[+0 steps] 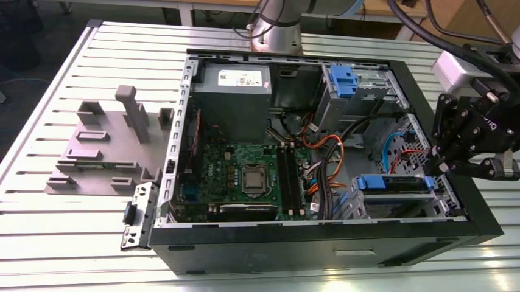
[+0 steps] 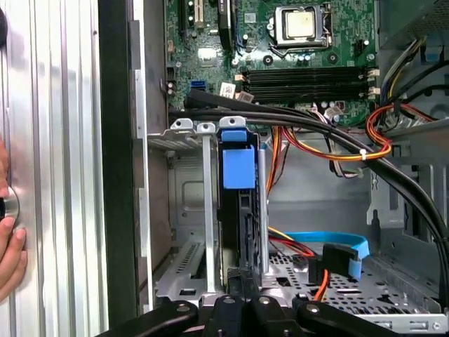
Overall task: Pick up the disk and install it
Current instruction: 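Insert the first disk wire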
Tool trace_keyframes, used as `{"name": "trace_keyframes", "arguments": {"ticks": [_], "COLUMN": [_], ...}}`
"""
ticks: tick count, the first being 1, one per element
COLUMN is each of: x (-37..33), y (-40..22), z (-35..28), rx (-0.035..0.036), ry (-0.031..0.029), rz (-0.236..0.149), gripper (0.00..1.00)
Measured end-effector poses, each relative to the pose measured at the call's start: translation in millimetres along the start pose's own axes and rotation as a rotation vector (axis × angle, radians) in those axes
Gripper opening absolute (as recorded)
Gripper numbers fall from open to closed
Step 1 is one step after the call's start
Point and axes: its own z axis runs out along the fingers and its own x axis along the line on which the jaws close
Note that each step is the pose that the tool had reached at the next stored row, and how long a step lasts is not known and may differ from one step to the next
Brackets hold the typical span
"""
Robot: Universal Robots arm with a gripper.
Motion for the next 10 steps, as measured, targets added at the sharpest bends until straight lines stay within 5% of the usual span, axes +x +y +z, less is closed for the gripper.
{"name": "trace_keyframes", "arguments": {"ticks": [10], "x": [-10.8], "y": [-4.1], "z": [-6.2], "rx": [-0.0016], "ry": [0.0076], "rz": [0.0], "gripper": [0.11]}}
